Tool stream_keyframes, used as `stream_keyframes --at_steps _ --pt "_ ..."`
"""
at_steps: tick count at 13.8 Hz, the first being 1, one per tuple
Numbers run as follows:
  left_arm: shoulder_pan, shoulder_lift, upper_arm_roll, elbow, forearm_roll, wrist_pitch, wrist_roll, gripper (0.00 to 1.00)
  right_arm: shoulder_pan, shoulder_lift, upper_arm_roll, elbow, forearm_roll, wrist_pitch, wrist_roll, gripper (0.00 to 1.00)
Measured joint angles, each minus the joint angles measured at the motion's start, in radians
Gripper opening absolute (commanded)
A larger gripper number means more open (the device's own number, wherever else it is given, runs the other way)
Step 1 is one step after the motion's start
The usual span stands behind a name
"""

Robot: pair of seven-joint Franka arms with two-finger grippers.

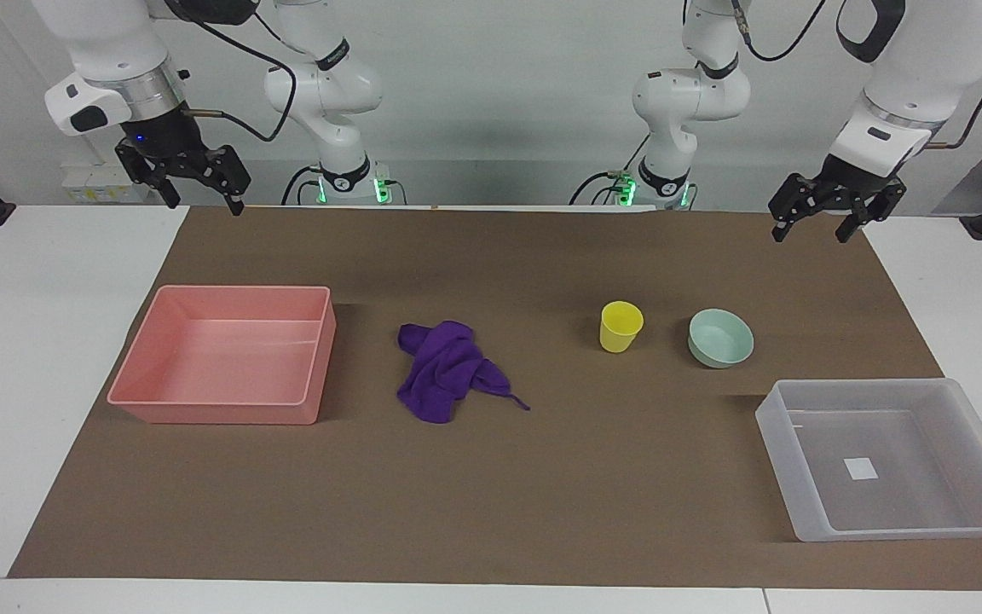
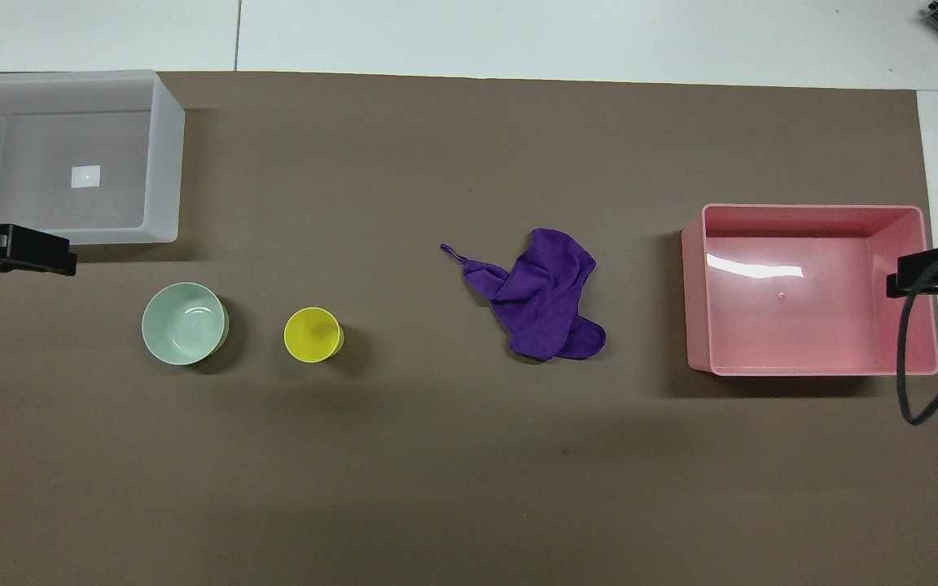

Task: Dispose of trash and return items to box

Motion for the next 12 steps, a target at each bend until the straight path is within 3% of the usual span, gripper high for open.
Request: stream_keyframes --at_steps 8,12 --pt "0.002 -0.006 0.001 -0.002 0.000 -0.005 -0.002 1.00 0.005 0.000 0.010 -0.003 0.000 0.006 -0.008 1.00" --pt "0.016 -0.006 0.004 -0.005 0.000 -0.002 -0.002 1.00 0.106 0.014 0.016 -0.036 0.001 0.130 -0.004 1.00"
